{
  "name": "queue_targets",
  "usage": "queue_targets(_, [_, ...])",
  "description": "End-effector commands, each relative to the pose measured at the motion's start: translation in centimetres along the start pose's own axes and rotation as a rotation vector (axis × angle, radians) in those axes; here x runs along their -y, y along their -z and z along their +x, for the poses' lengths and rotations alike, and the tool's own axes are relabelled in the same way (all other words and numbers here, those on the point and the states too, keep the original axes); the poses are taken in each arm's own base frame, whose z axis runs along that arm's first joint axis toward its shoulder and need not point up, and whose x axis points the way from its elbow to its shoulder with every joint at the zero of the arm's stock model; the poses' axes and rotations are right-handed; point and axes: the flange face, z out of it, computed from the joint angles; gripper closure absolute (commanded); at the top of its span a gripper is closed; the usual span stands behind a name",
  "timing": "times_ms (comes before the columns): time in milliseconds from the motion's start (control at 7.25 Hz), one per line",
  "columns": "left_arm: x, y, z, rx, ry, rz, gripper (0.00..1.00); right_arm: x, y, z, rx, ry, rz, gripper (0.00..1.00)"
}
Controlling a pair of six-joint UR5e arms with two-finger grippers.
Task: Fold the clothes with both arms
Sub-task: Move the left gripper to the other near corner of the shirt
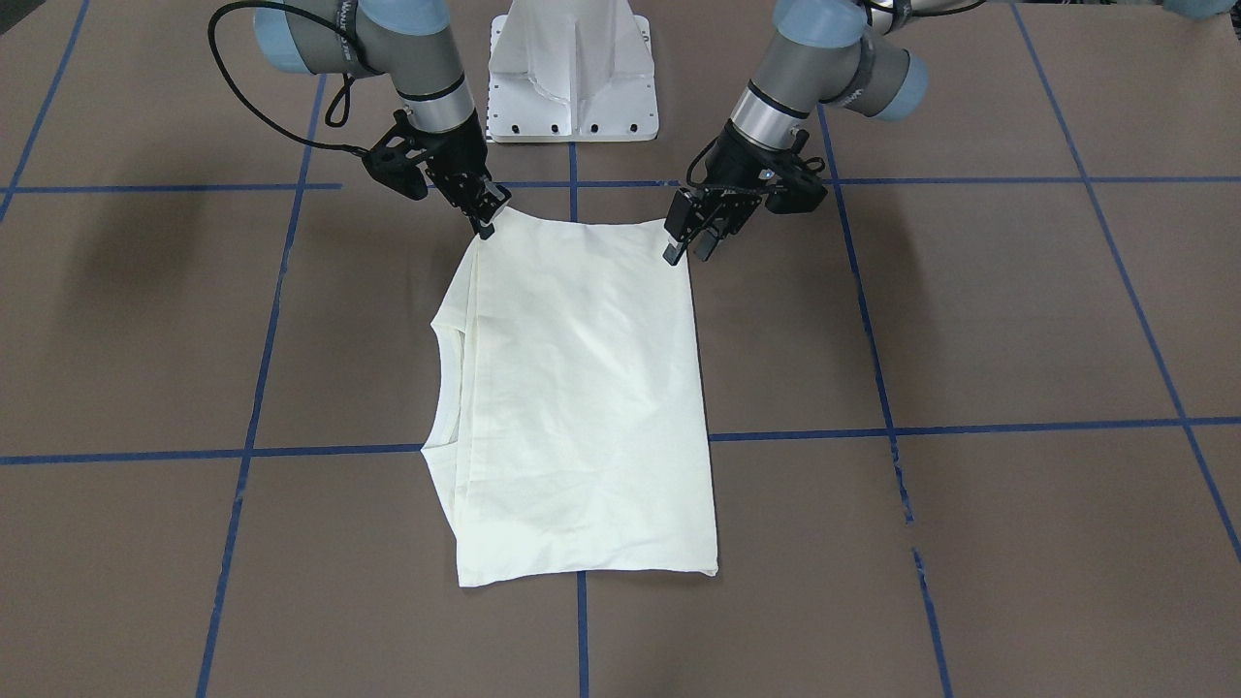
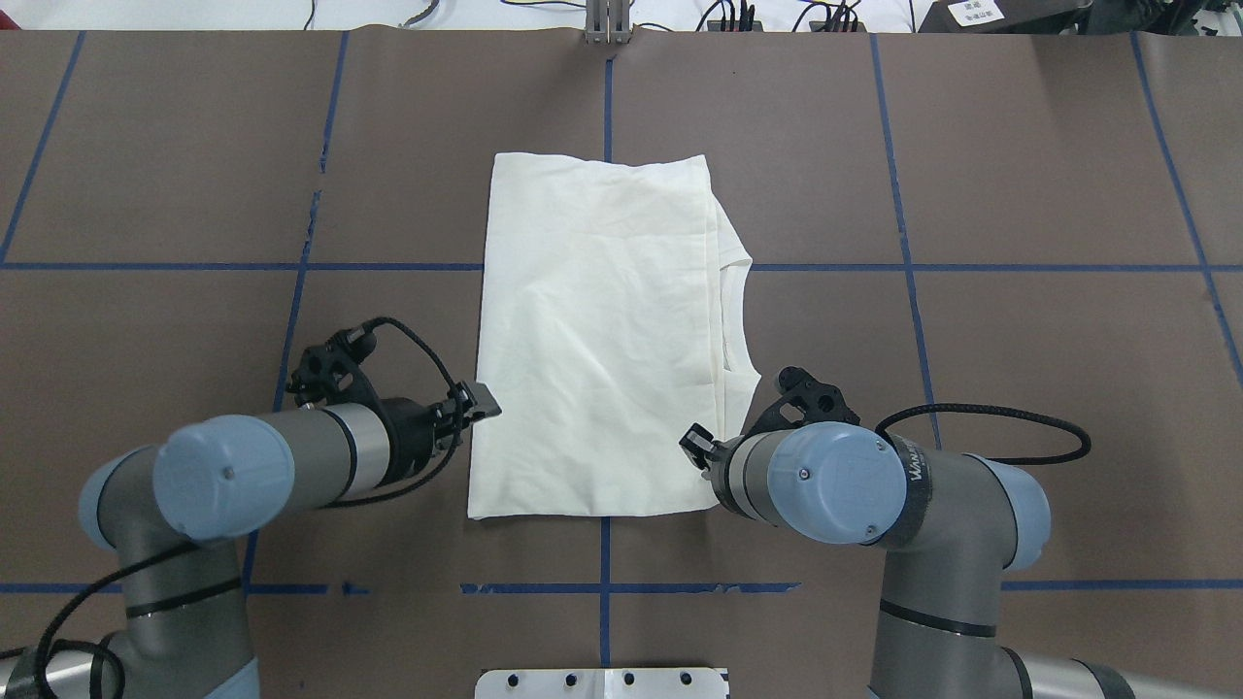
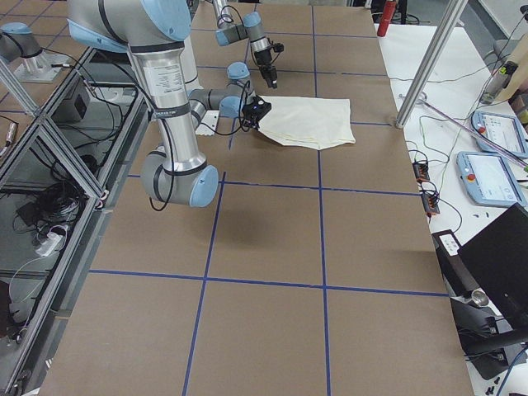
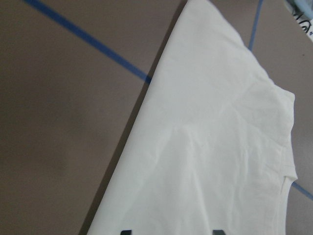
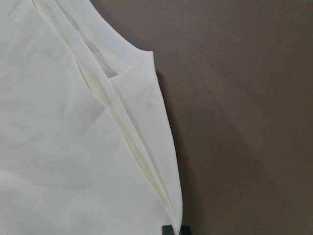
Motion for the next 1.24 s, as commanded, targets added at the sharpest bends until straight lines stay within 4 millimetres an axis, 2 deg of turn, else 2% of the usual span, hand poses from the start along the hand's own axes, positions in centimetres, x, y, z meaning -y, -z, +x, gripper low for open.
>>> queue_targets(0, [-4.1, -0.7, -1.8, 0.083, 0.026, -0.019, 0.35, 0.1, 0.0, 0.0, 0.0, 0.0, 0.001, 1.0])
queue_targets(276, [-4.2, -1.5, -2.7, 0.105, 0.021, -0.015, 0.37, 0.1, 0.1, -0.1, 0.002, 0.0, 0.0, 1.0])
queue_targets(414, [-4.2, -1.4, -2.5, 0.102, 0.022, -0.017, 0.41, 0.0, 0.1, 0.0, 0.002, 0.001, -0.001, 1.0])
queue_targets(690, [-5.0, -1.9, -3.3, 0.12, 0.018, -0.026, 0.56, 0.1, 0.1, 0.0, 0.0, 0.0, -0.001, 1.0])
queue_targets(828, [-5.3, -2.5, -4.0, 0.136, 0.035, -0.023, 0.57, 0.0, 0.1, 0.0, 0.002, 0.001, -0.003, 1.0])
queue_targets(966, [-5.5, -2.5, -3.8, 0.133, 0.036, -0.026, 0.59, 0.1, 0.1, 0.0, 0.002, 0.0, -0.001, 1.0])
queue_targets(1104, [-5.6, -2.4, -3.7, 0.13, 0.036, -0.028, 1.0, 0.1, 0.1, -0.1, 0.003, 0.0, -0.002, 1.0])
